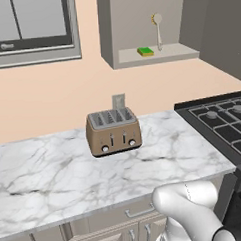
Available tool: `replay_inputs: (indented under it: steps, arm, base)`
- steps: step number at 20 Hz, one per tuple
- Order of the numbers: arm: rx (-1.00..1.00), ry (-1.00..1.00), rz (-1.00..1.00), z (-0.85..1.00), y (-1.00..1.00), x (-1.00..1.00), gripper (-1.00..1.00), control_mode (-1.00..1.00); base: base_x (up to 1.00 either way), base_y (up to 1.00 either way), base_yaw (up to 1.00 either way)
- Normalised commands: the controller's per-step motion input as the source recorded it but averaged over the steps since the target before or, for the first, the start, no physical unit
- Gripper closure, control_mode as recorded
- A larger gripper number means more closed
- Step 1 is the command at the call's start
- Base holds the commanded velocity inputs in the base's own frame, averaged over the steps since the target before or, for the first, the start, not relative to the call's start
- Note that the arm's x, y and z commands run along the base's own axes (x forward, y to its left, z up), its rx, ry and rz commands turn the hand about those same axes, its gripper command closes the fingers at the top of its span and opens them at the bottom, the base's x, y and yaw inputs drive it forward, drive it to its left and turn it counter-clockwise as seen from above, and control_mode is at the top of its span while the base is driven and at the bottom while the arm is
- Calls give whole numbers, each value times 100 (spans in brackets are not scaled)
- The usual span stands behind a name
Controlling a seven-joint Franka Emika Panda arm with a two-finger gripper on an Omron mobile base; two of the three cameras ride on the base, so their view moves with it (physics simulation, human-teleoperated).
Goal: Pick up the sponge and dish brush from the sink, and place them back in the cabinet, and close the cabinet door.
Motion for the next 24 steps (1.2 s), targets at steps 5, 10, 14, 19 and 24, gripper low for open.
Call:
replay_inputs:
  steps: [5, 10, 14, 19, 24]
  arm:
    - [2, 0, 0, 0, -25, 0, -100, -100]
    - [1, 0, 0, 0, -23, 0, -100, -100]
    - [0, 0, 0, 0, -20, 0, -100, -100]
    - [0, 0, 0, 0, -13, 6, -100, -100]
    - [0, -1, 0, 0, -11, 14, -100, -100]
  base:
    - [0, 0, 0]
    - [0, 0, 0]
    - [0, 0, 0]
    - [0, 0, 0]
    - [0, 0, 0]
